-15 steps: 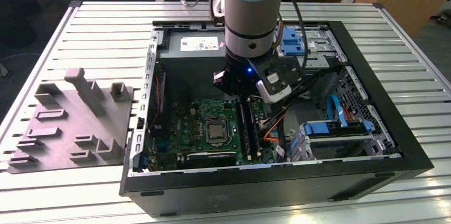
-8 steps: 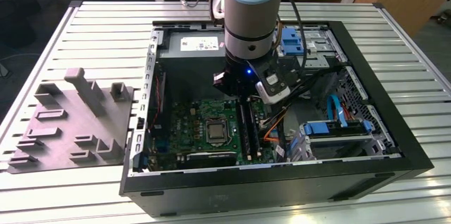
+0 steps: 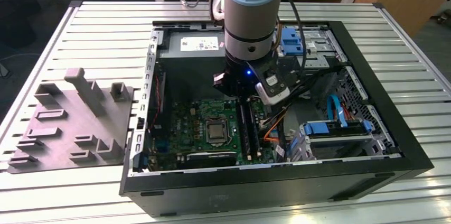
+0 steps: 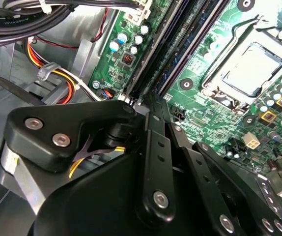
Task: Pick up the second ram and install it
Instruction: 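Press down the second ram until it locks into place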
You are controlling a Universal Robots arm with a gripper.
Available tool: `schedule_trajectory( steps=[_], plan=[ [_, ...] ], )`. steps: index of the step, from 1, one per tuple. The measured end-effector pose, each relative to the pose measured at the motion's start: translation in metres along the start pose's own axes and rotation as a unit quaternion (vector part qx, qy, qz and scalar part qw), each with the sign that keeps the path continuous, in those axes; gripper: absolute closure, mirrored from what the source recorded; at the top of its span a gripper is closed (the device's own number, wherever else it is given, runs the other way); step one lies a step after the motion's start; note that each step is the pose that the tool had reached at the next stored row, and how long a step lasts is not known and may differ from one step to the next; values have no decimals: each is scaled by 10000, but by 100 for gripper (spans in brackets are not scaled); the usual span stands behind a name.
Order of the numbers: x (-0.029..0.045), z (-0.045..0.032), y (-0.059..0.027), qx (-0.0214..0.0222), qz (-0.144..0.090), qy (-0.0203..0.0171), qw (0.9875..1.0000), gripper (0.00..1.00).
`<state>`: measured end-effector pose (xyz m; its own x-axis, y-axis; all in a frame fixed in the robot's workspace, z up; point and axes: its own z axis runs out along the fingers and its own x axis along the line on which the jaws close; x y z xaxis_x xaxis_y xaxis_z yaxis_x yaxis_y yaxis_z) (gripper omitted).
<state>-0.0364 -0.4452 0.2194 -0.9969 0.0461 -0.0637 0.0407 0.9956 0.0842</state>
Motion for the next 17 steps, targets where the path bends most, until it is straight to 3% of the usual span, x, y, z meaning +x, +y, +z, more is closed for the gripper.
schedule_trajectory(
  steps=[17],
  plan=[
    [1,28,-2,-3,0,-2,10000,90]
  ],
)
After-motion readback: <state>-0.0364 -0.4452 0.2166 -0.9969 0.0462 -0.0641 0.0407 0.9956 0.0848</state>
